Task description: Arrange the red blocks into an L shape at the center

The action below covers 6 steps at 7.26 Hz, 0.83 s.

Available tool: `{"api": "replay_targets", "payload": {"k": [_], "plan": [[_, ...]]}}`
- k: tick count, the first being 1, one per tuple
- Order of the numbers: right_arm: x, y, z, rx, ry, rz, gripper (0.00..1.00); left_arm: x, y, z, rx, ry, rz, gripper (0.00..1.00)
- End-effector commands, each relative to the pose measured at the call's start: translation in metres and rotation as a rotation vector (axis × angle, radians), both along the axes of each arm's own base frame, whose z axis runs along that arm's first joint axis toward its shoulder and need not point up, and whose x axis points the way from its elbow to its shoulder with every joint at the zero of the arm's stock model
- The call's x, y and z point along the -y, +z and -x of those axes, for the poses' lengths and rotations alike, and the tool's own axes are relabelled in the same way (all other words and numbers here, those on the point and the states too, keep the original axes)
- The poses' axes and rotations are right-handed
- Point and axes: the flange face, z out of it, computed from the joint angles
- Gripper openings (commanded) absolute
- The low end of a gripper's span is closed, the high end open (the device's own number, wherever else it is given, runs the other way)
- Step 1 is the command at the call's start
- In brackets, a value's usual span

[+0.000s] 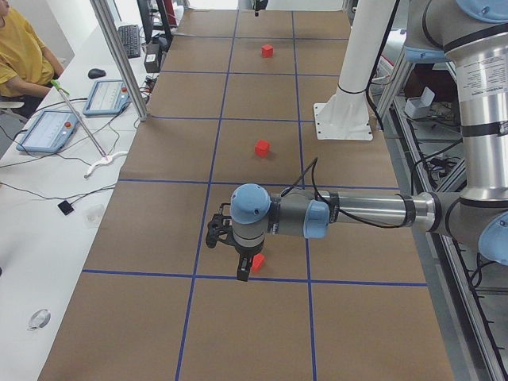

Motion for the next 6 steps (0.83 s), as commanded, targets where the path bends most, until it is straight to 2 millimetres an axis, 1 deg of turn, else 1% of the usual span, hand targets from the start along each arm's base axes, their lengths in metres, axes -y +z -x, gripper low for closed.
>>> {"api": "replay_targets", "payload": {"k": [1, 2, 3, 4, 6], "plan": [[0.014, -0.034, 0.001, 0.005, 0.005, -0.067, 1.0, 0.021, -0.018, 0.0, -0.003, -0.003, -0.042, 1.0], [0.021, -0.057, 0.001, 0.009, 0.007, -0.113, 1.0, 0.029, -0.029, 0.0, -0.003, -0.001, -0.073, 1.0], [0.033, -0.076, 0.003, 0.019, 0.006, -0.15, 1.0, 0.047, -0.053, 0.001, -0.003, -0.003, -0.154, 1.0], [0.033, -0.09, 0.003, 0.021, 0.01, -0.181, 1.0, 0.068, -0.068, 0.001, -0.005, -0.004, -0.231, 1.0], [0.029, -0.092, 0.002, 0.032, 0.01, -0.27, 1.0, 0.068, -0.072, 0.0, -0.011, 0.003, -0.285, 1.0]]}}
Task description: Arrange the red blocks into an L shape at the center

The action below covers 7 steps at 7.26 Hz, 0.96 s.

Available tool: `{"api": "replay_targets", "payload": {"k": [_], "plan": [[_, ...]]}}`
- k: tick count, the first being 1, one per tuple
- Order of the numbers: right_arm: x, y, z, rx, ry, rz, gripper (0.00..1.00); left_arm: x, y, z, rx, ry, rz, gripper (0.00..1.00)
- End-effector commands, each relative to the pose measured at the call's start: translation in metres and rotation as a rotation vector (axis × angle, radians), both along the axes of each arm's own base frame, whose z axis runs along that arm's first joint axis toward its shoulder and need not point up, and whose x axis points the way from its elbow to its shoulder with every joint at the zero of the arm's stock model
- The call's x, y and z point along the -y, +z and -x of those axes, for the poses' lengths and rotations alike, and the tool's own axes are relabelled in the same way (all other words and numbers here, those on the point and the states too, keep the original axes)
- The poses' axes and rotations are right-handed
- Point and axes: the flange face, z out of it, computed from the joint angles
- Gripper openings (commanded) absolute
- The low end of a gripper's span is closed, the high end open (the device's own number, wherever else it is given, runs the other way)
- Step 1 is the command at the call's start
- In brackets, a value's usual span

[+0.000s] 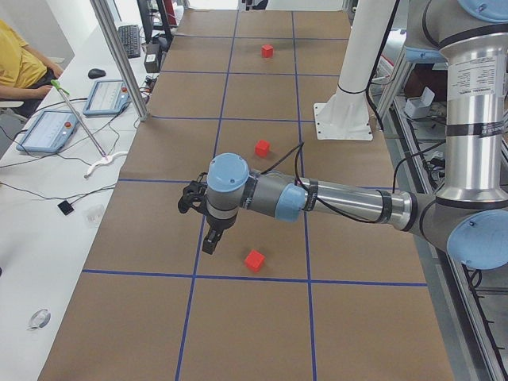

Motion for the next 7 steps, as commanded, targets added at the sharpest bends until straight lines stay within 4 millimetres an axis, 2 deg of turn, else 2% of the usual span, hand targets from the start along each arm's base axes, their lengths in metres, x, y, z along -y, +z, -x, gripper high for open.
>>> {"api": "replay_targets", "payload": {"k": [1, 3, 4, 6, 7], "plan": [[-0.002, -0.014, 0.001, 0.025, -0.004, -0.113, 1.0, 0.003, -0.006, 0.0, -0.001, -0.002, -0.052, 1.0], [-0.008, -0.032, 0.023, 0.168, -0.097, -0.19, 0.99, 0.003, -0.016, 0.0, -0.003, -0.002, -0.075, 1.0], [-0.035, -0.014, 0.049, 0.223, -0.181, -0.186, 0.99, 0.002, -0.017, 0.0, -0.003, -0.002, -0.085, 1.0], [-0.057, 0.004, 0.074, 0.191, -0.208, -0.177, 1.0, 0.003, -0.015, 0.0, -0.003, -0.001, -0.104, 1.0], [-0.063, 0.005, 0.097, 0.183, -0.194, -0.146, 0.99, 0.002, -0.014, 0.0, -0.003, -0.001, -0.102, 1.0]]}}
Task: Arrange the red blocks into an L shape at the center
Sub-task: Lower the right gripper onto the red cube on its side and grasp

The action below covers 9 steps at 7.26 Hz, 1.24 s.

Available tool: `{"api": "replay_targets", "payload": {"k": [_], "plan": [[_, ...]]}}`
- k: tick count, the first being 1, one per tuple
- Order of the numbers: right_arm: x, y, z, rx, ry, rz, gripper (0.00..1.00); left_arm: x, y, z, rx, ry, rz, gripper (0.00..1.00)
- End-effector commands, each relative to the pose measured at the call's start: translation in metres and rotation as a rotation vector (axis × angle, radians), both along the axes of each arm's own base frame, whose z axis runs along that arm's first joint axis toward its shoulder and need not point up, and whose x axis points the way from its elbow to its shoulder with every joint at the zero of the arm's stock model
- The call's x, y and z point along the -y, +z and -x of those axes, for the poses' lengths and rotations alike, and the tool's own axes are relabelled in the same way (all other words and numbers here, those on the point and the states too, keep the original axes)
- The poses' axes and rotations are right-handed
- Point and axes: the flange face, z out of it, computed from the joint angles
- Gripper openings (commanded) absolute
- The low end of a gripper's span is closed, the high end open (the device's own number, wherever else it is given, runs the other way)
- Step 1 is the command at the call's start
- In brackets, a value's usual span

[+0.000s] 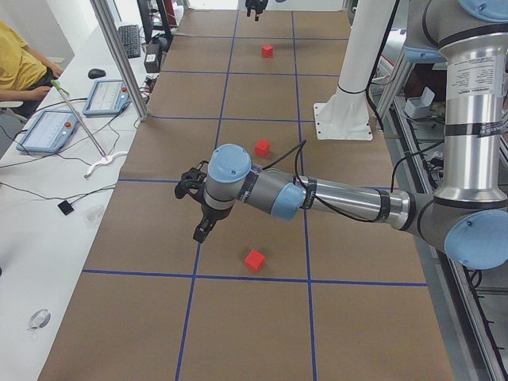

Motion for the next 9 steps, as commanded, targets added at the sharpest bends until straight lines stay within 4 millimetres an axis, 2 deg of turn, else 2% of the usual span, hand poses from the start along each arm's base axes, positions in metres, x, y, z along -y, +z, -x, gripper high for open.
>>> {"api": "replay_targets", "payload": {"k": [1, 3, 4, 6, 9], "plan": [[-0.018, 0.006, 0.053, -0.029, 0.002, 0.037, 0.99, 0.0, 0.001, 0.0, 0.0, 0.001, -0.002, 1.0], [-0.028, 0.005, 0.102, -0.067, 0.012, 0.055, 0.99, 0.0, 0.002, 0.0, 0.0, 0.002, -0.002, 1.0], [-0.036, 0.011, 0.114, -0.088, -0.005, 0.057, 0.99, 0.0, 0.002, 0.0, 0.0, 0.002, -0.002, 1.0], [-0.054, 0.027, 0.12, -0.119, -0.036, 0.08, 0.99, 0.0, 0.001, 0.0, 0.0, 0.002, -0.003, 1.0], [-0.059, 0.042, 0.128, -0.162, -0.041, 0.085, 0.99, 0.0, 0.002, 0.0, 0.0, 0.002, -0.002, 1.0]]}}
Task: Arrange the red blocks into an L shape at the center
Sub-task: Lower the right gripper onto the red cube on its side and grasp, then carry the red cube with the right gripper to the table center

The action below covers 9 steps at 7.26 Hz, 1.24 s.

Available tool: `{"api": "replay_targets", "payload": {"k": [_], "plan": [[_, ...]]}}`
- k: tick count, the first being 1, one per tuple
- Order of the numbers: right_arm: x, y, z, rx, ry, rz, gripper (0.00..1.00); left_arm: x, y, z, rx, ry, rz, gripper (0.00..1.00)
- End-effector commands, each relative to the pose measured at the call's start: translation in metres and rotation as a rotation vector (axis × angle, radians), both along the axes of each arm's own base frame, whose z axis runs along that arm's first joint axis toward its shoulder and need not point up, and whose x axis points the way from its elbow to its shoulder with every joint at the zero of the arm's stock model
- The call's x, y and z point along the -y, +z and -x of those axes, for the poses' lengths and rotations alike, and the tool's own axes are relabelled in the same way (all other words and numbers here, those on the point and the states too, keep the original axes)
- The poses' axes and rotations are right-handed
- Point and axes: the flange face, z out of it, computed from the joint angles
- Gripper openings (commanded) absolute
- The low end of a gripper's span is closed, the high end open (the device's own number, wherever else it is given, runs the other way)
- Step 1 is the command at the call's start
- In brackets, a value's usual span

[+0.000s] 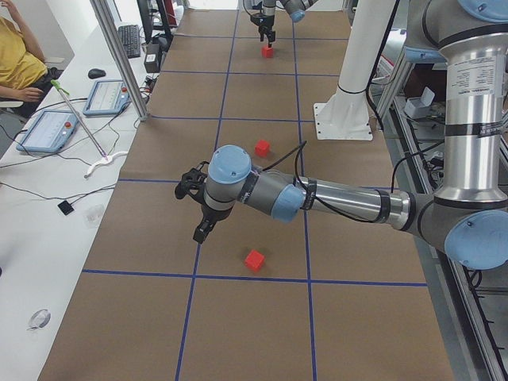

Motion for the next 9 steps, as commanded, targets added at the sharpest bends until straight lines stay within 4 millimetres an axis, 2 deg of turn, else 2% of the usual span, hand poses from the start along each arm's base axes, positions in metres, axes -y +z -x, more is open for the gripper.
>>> {"api": "replay_targets", "payload": {"k": [1, 4, 5, 6, 7, 8, 9], "plan": [[-0.002, 0.006, 0.009, -0.016, -0.014, 0.002, 0.99, 0.0, 0.0, 0.0, 0.0, 0.0, 0.0, 1.0], [-0.006, 0.009, 0.019, -0.022, -0.039, 0.007, 0.99, 0.001, 0.001, 0.0, 0.0, 0.0, 0.001, 1.0], [-0.007, 0.012, 0.022, -0.025, -0.045, 0.01, 0.95, 0.001, 0.001, -0.001, 0.001, 0.001, 0.001, 1.0], [-0.007, 0.015, 0.022, -0.026, -0.048, 0.019, 0.69, 0.001, 0.001, 0.0, 0.0, 0.0, 0.001, 1.0], [-0.007, 0.018, 0.022, -0.031, -0.048, 0.025, 0.2, 0.001, 0.001, 0.0, 0.0, 0.0, 0.001, 1.0], [-0.007, 0.018, 0.022, -0.031, -0.048, 0.025, 0.0, 0.001, 0.001, 0.0, 0.0, 0.0, 0.001, 1.0], [-0.005, 0.009, 0.024, -0.017, -0.049, 0.013, 0.0, 0.001, 0.001, 0.0, 0.0, 0.0, 0.001, 1.0]]}}
